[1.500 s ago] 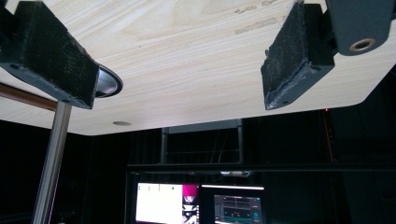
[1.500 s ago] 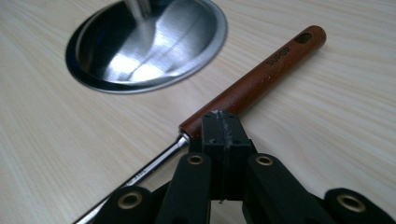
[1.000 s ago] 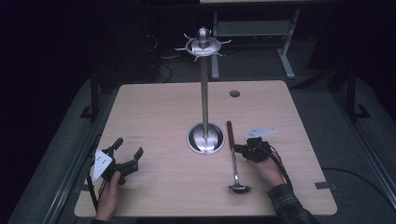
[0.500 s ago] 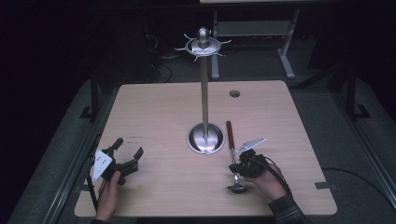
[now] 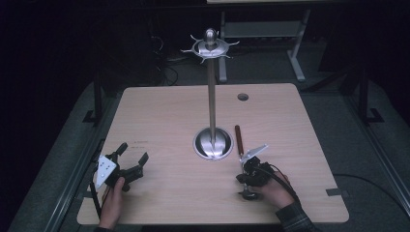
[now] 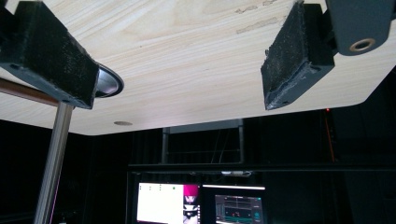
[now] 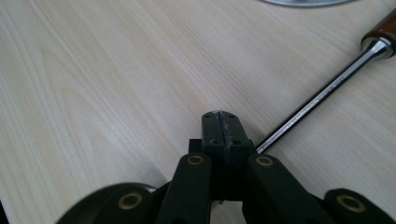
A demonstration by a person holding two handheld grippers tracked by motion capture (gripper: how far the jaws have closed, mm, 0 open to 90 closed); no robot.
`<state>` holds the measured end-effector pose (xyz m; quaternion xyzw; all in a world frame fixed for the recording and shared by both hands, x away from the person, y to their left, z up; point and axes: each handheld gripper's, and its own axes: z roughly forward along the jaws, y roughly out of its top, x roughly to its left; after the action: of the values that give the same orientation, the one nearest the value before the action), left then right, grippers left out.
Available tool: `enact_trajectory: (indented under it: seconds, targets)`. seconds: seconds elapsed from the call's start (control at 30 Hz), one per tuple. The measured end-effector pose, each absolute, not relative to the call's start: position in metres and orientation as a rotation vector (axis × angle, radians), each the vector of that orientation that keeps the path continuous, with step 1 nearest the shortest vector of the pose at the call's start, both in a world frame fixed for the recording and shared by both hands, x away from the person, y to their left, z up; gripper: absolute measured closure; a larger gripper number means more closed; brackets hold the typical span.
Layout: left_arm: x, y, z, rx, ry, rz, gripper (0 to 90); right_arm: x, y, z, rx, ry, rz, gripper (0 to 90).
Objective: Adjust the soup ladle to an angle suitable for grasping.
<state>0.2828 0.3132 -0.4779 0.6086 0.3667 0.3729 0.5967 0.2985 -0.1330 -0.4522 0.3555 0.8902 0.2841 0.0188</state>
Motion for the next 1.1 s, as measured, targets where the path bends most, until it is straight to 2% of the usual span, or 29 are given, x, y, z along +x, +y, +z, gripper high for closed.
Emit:
enact_trajectory:
  seconds: [1.1]
  targets:
    - [0.283, 0.313, -0.478, 1.414, 0.85, 0.865, 10.6, 0.311, -0.196, -0.445, 1.314, 2.626, 0.766, 89.7]
